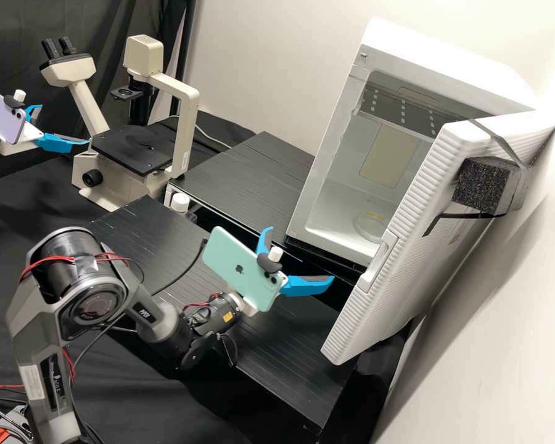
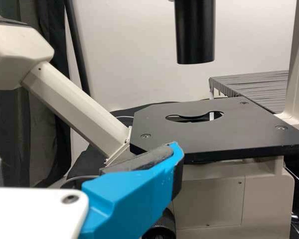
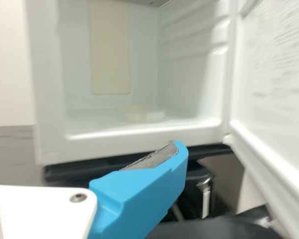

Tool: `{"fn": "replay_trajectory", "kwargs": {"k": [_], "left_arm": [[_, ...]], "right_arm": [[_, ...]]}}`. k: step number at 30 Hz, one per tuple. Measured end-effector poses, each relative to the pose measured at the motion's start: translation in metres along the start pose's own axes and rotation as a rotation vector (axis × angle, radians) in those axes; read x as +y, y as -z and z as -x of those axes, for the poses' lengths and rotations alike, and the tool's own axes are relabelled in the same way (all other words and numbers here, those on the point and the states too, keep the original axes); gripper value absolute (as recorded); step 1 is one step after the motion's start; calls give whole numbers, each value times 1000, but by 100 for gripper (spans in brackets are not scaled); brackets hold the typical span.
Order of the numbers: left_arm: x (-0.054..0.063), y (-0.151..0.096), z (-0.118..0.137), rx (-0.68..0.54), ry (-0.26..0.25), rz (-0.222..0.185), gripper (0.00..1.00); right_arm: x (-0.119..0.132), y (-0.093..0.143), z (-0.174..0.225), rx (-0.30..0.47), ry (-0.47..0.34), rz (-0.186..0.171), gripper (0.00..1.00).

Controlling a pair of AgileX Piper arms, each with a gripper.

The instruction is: Take out the petri dish and place it under the microscope.

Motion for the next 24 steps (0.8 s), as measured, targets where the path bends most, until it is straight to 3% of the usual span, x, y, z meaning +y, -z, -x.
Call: {"fn": "replay_trajectory", "kwargs": {"k": [11, 24], "left_arm": [[0, 0, 0, 0, 0, 0, 100], [0, 0, 0, 0, 0, 0, 100]], "right_arm": [[19, -14, -68, 36, -65, 32, 100], [29, -28, -133, 0, -44, 38, 100]]}}
